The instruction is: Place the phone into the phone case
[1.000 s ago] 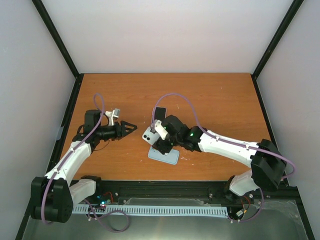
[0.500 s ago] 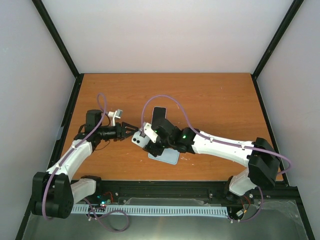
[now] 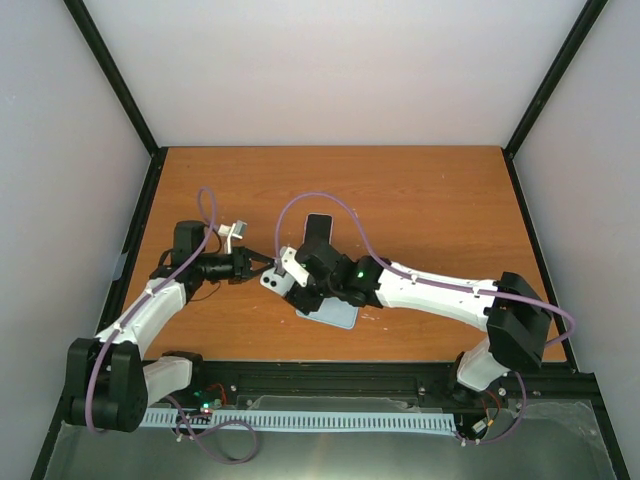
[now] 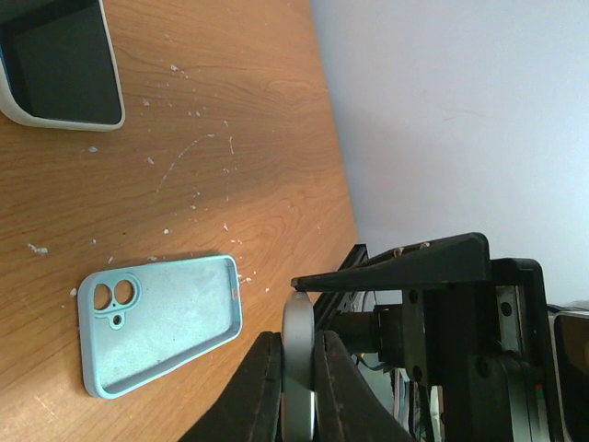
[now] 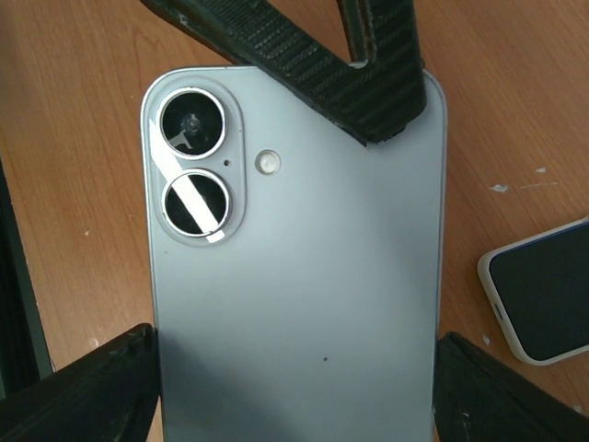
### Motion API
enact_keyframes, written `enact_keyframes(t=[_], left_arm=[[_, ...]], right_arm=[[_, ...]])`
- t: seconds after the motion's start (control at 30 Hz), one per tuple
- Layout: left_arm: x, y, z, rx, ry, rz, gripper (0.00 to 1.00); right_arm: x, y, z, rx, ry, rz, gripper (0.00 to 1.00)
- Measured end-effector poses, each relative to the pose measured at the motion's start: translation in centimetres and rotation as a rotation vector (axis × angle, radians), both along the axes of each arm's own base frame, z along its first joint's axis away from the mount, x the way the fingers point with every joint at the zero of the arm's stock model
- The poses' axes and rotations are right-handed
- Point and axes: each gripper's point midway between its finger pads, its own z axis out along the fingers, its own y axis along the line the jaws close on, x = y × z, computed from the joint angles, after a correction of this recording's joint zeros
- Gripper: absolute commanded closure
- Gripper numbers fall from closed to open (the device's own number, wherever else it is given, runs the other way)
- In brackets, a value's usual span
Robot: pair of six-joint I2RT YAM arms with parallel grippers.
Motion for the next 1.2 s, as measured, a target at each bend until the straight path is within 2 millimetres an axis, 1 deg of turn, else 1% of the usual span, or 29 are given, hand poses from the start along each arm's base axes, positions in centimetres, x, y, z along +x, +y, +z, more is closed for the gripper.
enact_keyframes(t=[0.07,0.13,0.2,0.3,0.33,0.4,0.47,0.53,0.6,0.67,0.87,1.0,1.2], left_arm=[[0.0,0.0,0.0,-0.002,0.000,-0.001,1.00],[0.1,0.1,-0.1,0.002,0.005,0.008,1.00],[0.1,0.1,-0.4,0.004,0.022,0.018,1.00],[0.1,0.2,-0.6,0.002,0.056,0.036,1.00],[0.1,0.2,-0.8,0.000,0.072,0.045,1.00],[0.0,0.3,-0.9,-0.005,0.099,0.062,1.00],[-0.2,0.3,-1.0,-0.019,0.137,0.077,1.00],[-0.3,0.3,-1.2,-0.033,0.170,0.089,1.00],[-0.5,0.3,-1.2,-0.047,0.202,0.101,1.00],[-0.6,0.3,-0.9,-0.058,0.223,0.112,1.00],[-0.7,0.3,0.0,-0.090,0.255,0.132,1.00],[-0.7,0.3,0.1,-0.099,0.281,0.141,1.00],[-0.8,0.3,-0.1,-0.113,0.326,0.155,1.00]], right_arm=[[0.0,0.0,0.0,-0.006,-0.013,-0.006,0.12],[0.1,-0.1,0.1,0.001,-0.047,-0.012,0.11],[-0.3,-0.6,0.2,0.007,-0.094,-0.005,0.11],[-1.7,-1.8,0.3,0.026,-0.181,0.043,0.15],[-2.2,-1.9,0.4,0.032,-0.198,0.063,0.17],[-3.1,-2.1,0.9,0.071,-0.279,0.116,0.23],[-4.2,-2.7,0.9,0.093,-0.354,0.171,0.30],[-4.7,-2.9,0.9,0.100,-0.413,0.210,0.35],[-4.8,-2.8,1.2,0.104,-0.470,0.231,0.40],[-5.0,-2.5,1.5,0.104,-0.529,0.252,0.42],[-5.6,-2.2,1.9,0.074,-0.667,0.284,0.44],[-5.4,-2.6,2.0,0.030,-0.747,0.277,0.52],[-4.9,-3.3,2.0,-0.035,-0.839,0.256,0.53]])
